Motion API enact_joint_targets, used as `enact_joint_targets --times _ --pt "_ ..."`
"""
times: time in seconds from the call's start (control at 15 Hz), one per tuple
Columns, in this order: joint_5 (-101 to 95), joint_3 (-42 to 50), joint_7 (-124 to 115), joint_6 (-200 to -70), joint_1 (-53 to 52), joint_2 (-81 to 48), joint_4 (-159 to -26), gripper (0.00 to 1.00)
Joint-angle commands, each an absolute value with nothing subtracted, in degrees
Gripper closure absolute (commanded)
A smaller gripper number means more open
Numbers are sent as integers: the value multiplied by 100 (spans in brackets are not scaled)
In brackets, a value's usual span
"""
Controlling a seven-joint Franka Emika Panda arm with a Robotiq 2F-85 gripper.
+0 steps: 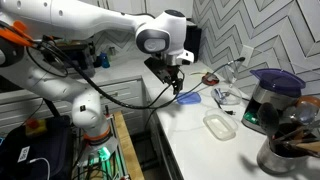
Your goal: Lift the blue lid and put it in the lunch box
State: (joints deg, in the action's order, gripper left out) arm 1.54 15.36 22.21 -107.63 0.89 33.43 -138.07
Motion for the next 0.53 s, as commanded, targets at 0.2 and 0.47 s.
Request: enact_joint_targets --times 0.2,0.47 --pt "206 1453 2266 -10747 189 3325 -13793 0" --pt "-23 1263 1751 -11686 344 2706 -13793 0"
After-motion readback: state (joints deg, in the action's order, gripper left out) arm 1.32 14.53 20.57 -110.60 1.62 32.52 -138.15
